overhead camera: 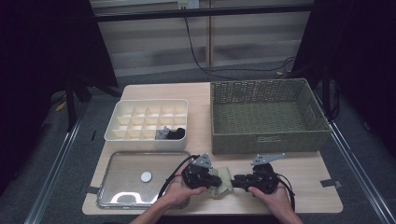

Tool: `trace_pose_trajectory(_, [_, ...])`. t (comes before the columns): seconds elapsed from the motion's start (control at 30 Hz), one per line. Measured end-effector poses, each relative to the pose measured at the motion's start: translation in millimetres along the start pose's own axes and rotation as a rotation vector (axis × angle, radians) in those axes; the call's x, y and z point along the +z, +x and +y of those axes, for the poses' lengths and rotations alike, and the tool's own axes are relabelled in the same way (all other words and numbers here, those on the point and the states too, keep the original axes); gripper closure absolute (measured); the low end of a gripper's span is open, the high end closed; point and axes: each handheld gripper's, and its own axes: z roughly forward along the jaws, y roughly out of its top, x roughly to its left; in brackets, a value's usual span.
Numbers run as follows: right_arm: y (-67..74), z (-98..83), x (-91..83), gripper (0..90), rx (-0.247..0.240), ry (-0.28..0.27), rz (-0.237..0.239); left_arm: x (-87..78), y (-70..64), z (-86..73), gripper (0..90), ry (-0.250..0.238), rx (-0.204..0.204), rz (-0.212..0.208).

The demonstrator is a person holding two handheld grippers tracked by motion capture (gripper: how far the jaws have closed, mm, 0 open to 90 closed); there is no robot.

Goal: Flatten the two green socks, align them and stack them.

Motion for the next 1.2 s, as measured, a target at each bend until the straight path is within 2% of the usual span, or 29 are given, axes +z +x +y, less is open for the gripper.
trace_pose_trajectory(0.1, [-2.5, 0.3, -1.1, 66.2, -0.002, 0.005, -0.015, 4.2, 2.9, 2.0, 83.3, -0.015, -0.025, -0.009])
trace_pose_trajectory(0.2, [-5.2, 1.3, -5.9, 65.9, -0.001, -0.014, -0.014, 8.5, 2.3, 5.0, 83.3, -0.017, -0.026, -0.003])
trace_pose_trajectory(0.23, [-5.7, 1.2, -6.8, 65.9, 0.002, -0.016, -0.016, 10.5, 1.4, 4.9, 83.3, -0.035, -0.034, -0.006])
trace_pose_trajectory(0.27, [-6.0, 0.6, -6.7, 65.8, 0.002, -0.014, -0.019, 10.0, 1.2, 5.8, 83.2, -0.021, -0.028, -0.002])
trace_pose_trajectory(0.33, [-7.0, -1.4, -4.2, 65.2, 0.001, -0.001, -0.022, 11.0, 0.7, 5.3, 83.0, -0.035, -0.039, -0.004])
trace_pose_trajectory(0.5, [-6.9, -4.0, 2.5, 63.2, 0.007, 0.027, -0.034, 10.3, -2.1, 5.6, 81.7, -0.025, -0.020, 0.008])
trace_pose_trajectory(0.6, [-5.6, -3.7, 6.3, 65.8, 0.008, 0.030, -0.024, 9.6, -1.8, 5.4, 81.7, -0.018, -0.013, 0.008])
trace_pose_trajectory(0.7, [-5.5, -3.8, 10.4, 70.3, 0.019, 0.016, -0.010, 10.2, -1.6, 4.8, 81.3, -0.028, -0.025, -0.004])
trace_pose_trajectory(0.77, [-4.6, -3.9, 11.9, 75.8, 0.016, 0.016, -0.005, 9.2, -2.2, 5.3, 79.4, -0.014, -0.016, 0.003])
trace_pose_trajectory(0.87, [-4.9, -3.7, 12.2, 83.5, 0.024, 0.004, 0.007, 9.7, -4.3, 4.9, 78.8, -0.024, -0.015, 0.011])
trace_pose_trajectory(0.9, [-5.1, -2.8, 10.9, 84.5, 0.025, -0.007, 0.013, 9.9, -4.1, 4.6, 78.8, -0.029, -0.013, 0.009])
trace_pose_trajectory(0.93, [-5.5, -2.0, 9.7, 85.0, 0.032, -0.019, 0.022, 8.8, -3.5, 5.2, 78.9, -0.013, -0.011, 0.008])
trace_pose_trajectory(1.2, [-2.6, 4.8, 2.0, 86.1, 0.039, -0.072, 0.043, 11.9, -5.2, 6.9, 79.0, -0.021, -0.025, 0.011])
